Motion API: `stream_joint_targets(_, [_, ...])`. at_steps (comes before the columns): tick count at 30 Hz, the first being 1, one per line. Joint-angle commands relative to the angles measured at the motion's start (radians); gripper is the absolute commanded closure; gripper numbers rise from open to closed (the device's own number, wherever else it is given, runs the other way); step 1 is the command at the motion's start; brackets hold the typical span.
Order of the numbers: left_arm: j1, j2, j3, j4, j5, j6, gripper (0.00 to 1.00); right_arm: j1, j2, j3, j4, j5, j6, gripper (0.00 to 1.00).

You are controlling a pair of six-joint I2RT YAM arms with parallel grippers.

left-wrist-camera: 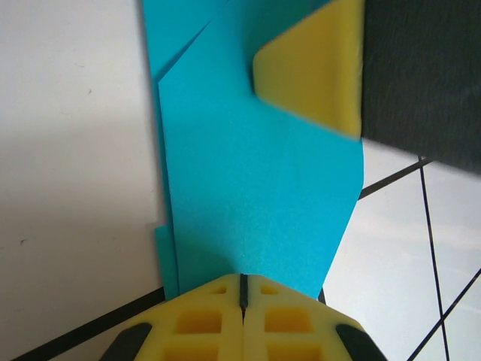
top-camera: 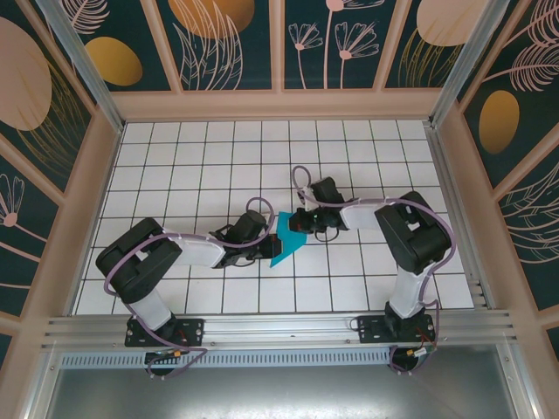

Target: Fold a paper plane with a square sheet of paper (pick it up from the middle)

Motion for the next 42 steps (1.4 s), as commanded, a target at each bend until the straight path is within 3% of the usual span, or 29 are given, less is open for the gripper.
stream_joint_targets(1, [-0.004,0.016,-0.06,-0.132,0.004,-0.012,1.0,-0.073,0.036,0.052,0.002,0.055,-0.048,1.0])
stream_joint_targets(8, [-0.005,0.017,-0.067,-0.128,0.011,-0.007,1.0,-0.15,0.08,0.142,-0.029,0.089,-0.064,1.0])
stream_joint_targets(14, [-0.004,-0.028,-0.019,-0.136,-0.023,0.006,1.0,-0.15,-0.058,0.1,-0.047,0.097,-0.023,1.0])
stream_joint_targets(17, [-0.005,-0.075,0.036,-0.147,-0.073,0.009,0.83,-0.141,-0.142,0.033,-0.035,0.093,0.055,0.98])
stream_joint_targets(22, [-0.004,-0.165,0.097,-0.164,-0.195,-0.005,0.45,-0.095,-0.253,-0.093,0.027,0.074,0.229,0.72])
stream_joint_targets(25, [0.004,-0.206,0.107,-0.202,-0.275,-0.017,0.29,-0.061,-0.283,-0.133,0.05,0.086,0.331,0.62])
stream_joint_targets(30, [0.021,-0.246,0.093,-0.217,-0.309,-0.035,0.21,-0.007,-0.252,-0.132,0.054,0.117,0.442,0.53])
stream_joint_targets(42, [0.089,-0.301,0.012,-0.201,-0.285,-0.092,0.11,0.057,-0.113,-0.058,0.077,0.094,0.487,0.52])
